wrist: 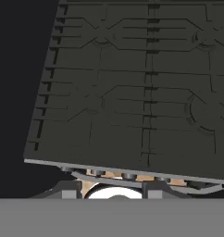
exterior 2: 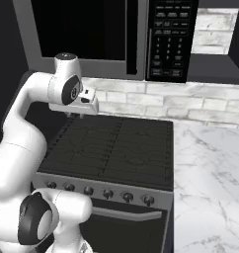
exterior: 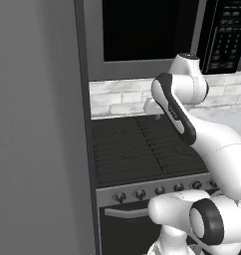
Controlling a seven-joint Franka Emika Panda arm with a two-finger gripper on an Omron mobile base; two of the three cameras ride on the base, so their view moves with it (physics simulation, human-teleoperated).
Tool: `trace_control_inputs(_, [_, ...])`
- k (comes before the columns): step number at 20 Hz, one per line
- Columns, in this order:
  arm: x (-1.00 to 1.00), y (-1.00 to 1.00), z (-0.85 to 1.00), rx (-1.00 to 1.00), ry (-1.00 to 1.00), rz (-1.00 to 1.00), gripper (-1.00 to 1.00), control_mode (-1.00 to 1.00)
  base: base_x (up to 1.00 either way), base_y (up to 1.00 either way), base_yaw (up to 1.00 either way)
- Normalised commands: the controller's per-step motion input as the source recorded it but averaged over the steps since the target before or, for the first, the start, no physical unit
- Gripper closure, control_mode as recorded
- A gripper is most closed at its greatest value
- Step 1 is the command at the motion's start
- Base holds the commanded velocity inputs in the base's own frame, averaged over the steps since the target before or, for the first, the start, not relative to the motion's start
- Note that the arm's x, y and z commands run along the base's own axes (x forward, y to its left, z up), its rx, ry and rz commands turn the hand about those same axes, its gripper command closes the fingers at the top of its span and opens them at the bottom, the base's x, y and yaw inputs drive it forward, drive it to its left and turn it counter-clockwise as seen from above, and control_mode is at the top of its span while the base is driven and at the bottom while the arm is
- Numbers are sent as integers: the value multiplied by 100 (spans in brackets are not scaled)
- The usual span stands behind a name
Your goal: The microwave is finished heating the steak and lime. Take the bowl containing the food and place it on the dining counter.
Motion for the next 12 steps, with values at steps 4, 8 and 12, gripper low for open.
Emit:
trace_control_inputs(4, [-17, 0, 0, 0, -5, 0, -100, -100, 0, 0, 0])
trace_control_inputs(8, [-54, 0, 0, -2, -13, 0, -100, -100, 0, 0, 0])
trace_control_inputs(12, [-20, 0, 0, 0, -6, 0, -100, 100, 0, 0, 0])
